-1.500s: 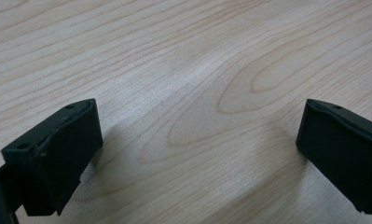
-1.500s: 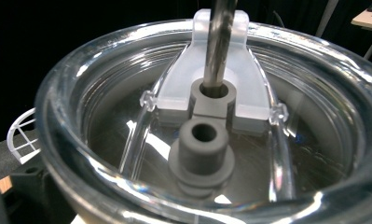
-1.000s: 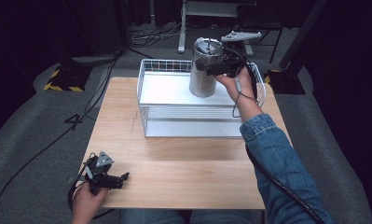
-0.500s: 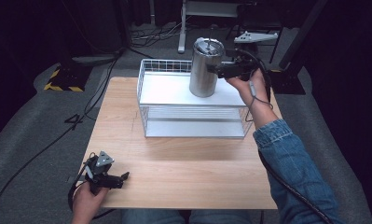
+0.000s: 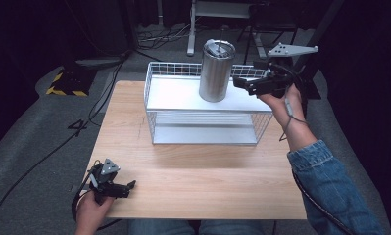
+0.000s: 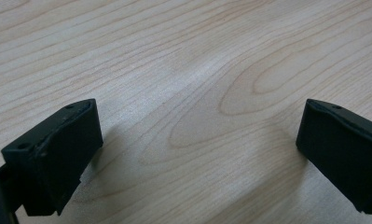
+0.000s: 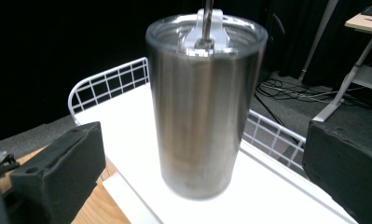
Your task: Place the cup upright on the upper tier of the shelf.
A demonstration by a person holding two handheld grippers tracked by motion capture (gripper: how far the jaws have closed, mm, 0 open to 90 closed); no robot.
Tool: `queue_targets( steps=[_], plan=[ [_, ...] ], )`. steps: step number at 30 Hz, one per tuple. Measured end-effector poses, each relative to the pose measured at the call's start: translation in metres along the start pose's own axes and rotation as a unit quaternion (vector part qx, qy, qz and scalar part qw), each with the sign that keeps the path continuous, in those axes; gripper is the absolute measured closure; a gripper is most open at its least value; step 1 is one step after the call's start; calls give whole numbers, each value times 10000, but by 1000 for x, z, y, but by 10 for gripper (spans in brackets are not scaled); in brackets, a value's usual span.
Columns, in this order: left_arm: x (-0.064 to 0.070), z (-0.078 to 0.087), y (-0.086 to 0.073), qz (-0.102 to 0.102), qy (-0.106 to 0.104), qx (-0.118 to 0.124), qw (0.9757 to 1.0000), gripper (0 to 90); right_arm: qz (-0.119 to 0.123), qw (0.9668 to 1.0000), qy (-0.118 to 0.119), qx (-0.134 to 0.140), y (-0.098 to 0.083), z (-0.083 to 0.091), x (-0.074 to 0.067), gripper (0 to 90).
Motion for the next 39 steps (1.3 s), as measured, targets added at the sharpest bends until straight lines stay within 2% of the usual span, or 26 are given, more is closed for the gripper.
queue_targets(
  steps=[8, 13, 20, 26, 30, 39],
  plan=[
    [0, 0, 0, 10, -5, 2, 10000, 6, 7, 10000, -12, 40, -18, 32, -1, 0],
    [0, 0, 0, -5, -2, 0, 10000, 6, 33, 9999, -116, -31, -32, 49, 0, 0],
    [0, 0, 0, 2, 1, 11, 10000, 6, -65, 9998, -169, -91, -54, 69, 2, 0],
    [0, 0, 0, 12, -5, 16, 10000, 6, -174, 9992, -238, -274, -81, 79, 6, 0],
    [0, 0, 0, 7, -6, 4, 10000, 6, -343, 9984, -277, -357, -104, 85, 11, 0],
    [0, 0, 0, 0, -3, 2, 10000, 6, -529, 9954, -427, -668, -152, 87, 22, 0]
  ],
)
Point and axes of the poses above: each handheld gripper's, and its own axes: z roughly backward along the jaws, y roughly out of its top, x roughly to its right, the point moved 6 cm from there along -z, roughly forward along the jaws
